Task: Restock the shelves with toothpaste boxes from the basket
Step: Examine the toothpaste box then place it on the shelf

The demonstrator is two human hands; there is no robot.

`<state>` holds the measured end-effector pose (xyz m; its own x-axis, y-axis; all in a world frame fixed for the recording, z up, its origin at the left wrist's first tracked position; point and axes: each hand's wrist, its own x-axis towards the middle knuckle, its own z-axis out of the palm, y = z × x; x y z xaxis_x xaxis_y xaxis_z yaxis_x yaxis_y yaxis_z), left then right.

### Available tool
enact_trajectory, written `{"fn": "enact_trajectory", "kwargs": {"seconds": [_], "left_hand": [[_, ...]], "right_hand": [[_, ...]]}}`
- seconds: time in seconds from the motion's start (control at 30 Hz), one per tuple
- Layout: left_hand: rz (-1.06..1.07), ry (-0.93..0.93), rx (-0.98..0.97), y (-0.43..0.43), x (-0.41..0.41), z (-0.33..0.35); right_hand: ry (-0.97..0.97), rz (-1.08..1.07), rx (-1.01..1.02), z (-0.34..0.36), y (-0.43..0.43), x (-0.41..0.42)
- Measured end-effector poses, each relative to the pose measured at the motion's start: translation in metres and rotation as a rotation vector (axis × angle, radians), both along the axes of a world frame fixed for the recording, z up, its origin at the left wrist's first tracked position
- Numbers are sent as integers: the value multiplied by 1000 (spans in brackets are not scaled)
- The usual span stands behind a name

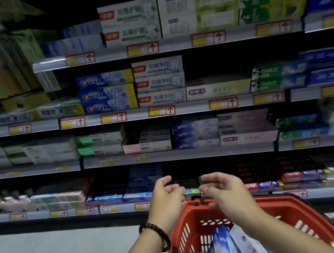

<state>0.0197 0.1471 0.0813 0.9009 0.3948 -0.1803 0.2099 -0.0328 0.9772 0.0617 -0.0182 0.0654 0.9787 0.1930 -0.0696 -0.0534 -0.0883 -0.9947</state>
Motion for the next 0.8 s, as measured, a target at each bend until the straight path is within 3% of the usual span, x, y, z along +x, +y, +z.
{"fn": "enact_trajectory", "kwargs": {"seconds": [0.8], "left_hand": [[-221, 258, 63, -97, -33, -87]], "right_hand": [[157, -234, -107, -73, -144, -59]]}}
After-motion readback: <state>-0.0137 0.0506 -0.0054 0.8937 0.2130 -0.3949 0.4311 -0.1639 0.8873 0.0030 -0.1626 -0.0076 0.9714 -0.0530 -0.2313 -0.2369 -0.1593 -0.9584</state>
